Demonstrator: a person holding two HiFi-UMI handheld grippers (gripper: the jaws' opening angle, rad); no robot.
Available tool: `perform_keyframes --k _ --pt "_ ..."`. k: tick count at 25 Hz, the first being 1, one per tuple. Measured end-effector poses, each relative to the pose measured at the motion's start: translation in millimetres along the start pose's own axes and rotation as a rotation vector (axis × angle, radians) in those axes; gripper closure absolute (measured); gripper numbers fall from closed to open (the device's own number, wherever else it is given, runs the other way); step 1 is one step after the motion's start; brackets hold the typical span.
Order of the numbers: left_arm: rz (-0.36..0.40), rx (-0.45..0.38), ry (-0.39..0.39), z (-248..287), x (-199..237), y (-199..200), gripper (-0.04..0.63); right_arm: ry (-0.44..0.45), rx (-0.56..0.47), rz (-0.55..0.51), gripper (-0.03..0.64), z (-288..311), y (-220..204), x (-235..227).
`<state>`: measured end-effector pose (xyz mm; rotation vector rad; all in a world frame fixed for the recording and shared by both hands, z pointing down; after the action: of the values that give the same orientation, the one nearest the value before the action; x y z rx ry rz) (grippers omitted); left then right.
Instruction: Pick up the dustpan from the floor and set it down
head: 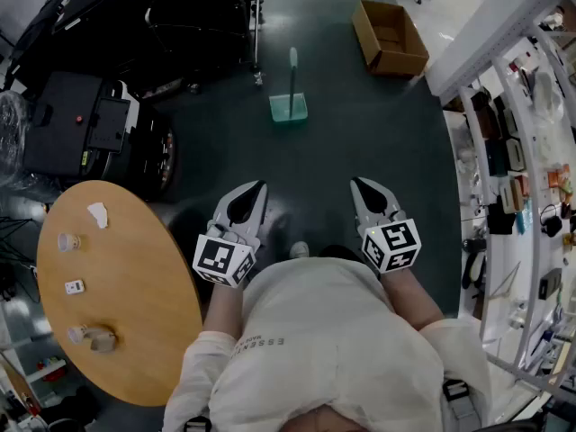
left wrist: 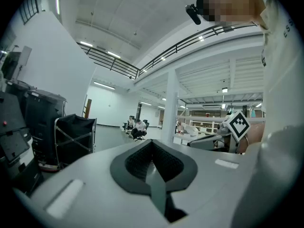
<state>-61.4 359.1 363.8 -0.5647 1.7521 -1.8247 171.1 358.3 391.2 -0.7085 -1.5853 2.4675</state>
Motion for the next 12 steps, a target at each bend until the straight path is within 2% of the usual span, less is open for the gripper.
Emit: perform_keyframes --k 8,12 --pt "0.005 0.024 -0.028 9.3 -6.9 -2.0 0.578 -0.018 0.027 0.009 0.627 0.8 -4.5 -7.6" --pt "-0.001 0.034 -0.026 10.9 -6.6 -4.4 0.578 -0.027 0.021 0.046 0.627 1.4 -7.2 -12.6"
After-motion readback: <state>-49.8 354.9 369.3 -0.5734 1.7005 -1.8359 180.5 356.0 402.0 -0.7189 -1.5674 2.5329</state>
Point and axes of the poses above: the fingertips, and each gripper's own axes: z forward along the fingers, x to its left, y out of its top, the point moved 5 cm from there along -z, backward along the fingers, and after that the axes turned 14 degrees about z, right-handed, at the moved point
